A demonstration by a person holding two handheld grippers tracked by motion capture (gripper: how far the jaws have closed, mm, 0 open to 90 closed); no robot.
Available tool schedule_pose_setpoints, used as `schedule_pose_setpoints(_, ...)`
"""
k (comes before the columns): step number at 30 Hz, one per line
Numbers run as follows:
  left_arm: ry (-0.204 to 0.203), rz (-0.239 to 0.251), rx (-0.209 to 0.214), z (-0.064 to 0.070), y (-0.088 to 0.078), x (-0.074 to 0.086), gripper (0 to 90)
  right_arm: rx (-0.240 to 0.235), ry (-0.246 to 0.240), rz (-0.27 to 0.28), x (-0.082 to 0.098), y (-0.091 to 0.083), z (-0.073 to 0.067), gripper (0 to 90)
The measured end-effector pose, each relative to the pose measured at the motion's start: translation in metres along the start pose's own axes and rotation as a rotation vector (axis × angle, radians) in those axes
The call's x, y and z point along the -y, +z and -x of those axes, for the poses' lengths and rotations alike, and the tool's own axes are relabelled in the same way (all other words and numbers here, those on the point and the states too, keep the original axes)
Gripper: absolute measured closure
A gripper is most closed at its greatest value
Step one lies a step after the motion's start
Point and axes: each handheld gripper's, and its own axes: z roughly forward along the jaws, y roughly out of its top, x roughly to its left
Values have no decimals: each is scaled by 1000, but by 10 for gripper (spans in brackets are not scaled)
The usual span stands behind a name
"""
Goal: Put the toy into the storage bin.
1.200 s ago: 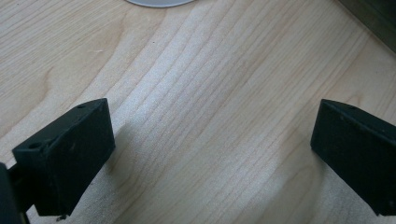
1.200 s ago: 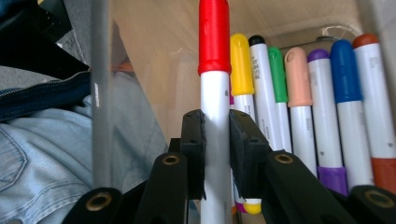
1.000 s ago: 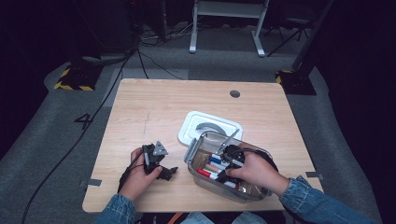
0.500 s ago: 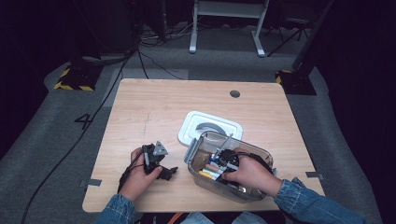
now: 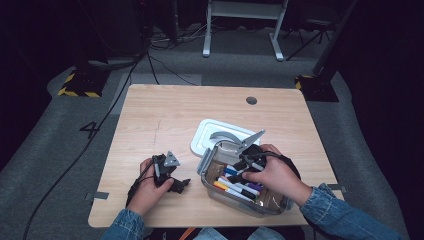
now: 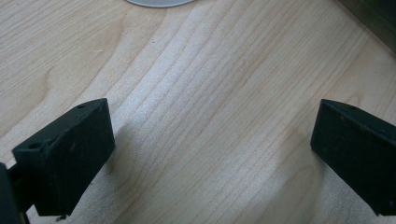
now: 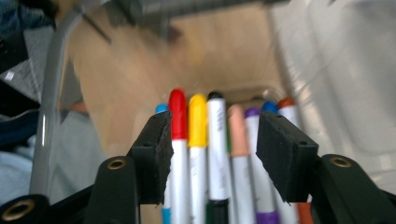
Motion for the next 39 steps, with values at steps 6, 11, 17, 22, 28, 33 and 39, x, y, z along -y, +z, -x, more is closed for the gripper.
schedule_pose_setpoints(6,1,-1,-1,0,0,0,0,52,-35,88,-9,-21,11,465)
schedule_pose_setpoints(11,1,-1,-2,0,0,0,0,81,-40,125,-16,-31,20,465)
schedule_pose_setpoints(17,-13,-1,-15,-1,-7,7,1,118,-26,176,-25,-37,46,464)
schedule_pose_setpoints(22,-26,1,-23,-3,-10,11,0,140,-14,203,-32,-39,66,468)
schedule_pose_setpoints(28,-27,1,-23,-3,-10,11,0,164,-12,202,-38,-33,93,468)
schedule_pose_setpoints(33,-27,1,-23,-3,-10,11,0,178,-13,180,-39,-24,110,468)
schedule_pose_setpoints(39,-28,3,-23,-3,-10,11,0,175,-6,143,-39,-6,131,457)
